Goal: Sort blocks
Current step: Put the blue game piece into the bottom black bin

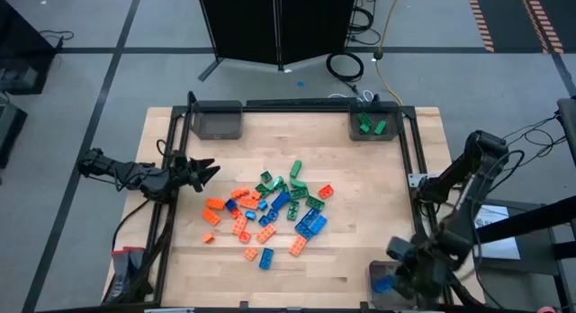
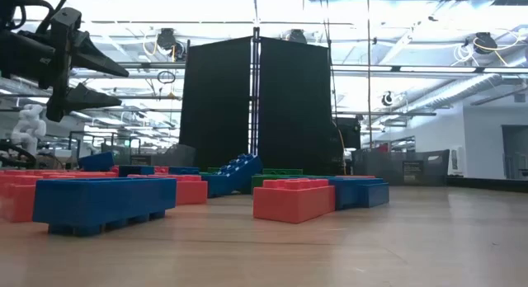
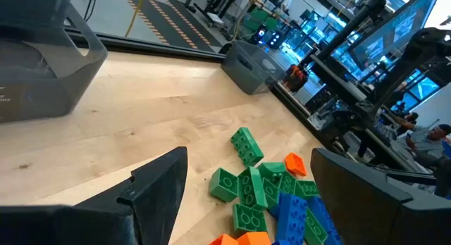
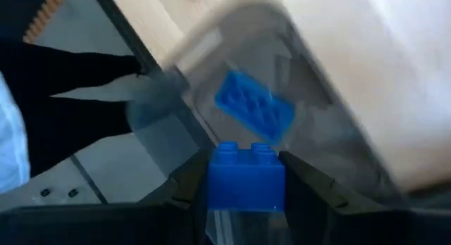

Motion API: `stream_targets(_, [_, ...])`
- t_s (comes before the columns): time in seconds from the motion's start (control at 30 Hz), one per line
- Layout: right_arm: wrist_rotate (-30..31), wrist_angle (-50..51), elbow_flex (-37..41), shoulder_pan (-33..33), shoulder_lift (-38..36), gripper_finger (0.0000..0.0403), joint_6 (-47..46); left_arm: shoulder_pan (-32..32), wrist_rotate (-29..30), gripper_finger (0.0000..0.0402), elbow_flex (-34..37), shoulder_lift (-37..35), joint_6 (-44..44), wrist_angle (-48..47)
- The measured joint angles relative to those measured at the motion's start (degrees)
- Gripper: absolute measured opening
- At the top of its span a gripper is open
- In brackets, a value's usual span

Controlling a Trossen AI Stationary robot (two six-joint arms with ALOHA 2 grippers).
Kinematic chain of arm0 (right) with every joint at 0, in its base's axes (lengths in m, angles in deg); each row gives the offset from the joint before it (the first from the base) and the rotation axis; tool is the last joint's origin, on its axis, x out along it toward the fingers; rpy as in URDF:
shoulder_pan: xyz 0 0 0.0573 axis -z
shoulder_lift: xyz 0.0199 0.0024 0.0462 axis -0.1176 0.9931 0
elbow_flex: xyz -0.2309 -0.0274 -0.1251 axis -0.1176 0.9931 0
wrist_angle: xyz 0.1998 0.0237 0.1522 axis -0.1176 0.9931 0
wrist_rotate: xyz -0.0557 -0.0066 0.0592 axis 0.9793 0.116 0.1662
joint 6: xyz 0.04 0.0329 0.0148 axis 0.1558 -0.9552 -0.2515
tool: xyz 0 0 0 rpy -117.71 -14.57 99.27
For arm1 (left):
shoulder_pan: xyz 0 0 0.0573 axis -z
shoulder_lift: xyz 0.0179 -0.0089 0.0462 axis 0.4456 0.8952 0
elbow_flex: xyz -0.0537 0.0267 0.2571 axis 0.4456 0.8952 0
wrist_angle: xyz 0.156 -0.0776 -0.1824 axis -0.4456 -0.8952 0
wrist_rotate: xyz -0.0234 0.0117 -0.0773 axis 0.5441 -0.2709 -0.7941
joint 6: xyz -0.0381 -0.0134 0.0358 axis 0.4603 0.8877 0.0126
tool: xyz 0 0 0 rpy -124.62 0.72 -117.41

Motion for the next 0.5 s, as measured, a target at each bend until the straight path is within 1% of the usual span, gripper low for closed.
stream_targets(0.1, [0.0, 0.0, 0.0, -4.0, 2.0, 0.0121, -7.3, 0.0, 0.1, 0.0303, 0.0, 0.0, 0.1, 0.1])
stream_targets(0.23, [-0.2, 0.2, 0.0, -7.8, 5.1, 0.0121, -14.6, 0.0, 0.4, 0.0303, 0.0, 0.0, 0.2, 0.2])
stream_targets(0.33, [-0.1, 0.8, -0.1, -9.0, 7.0, 0.0121, -17.6, 0.0, 0.9, 0.0303, 0.0, 0.0, 0.1, 0.2])
stream_targets(0.5, [-1.1, 2.0, -0.2, -8.7, 8.5, 0.0121, -16.6, 0.0, 1.1, 0.0303, 0.0, 0.0, 0.1, 0.2])
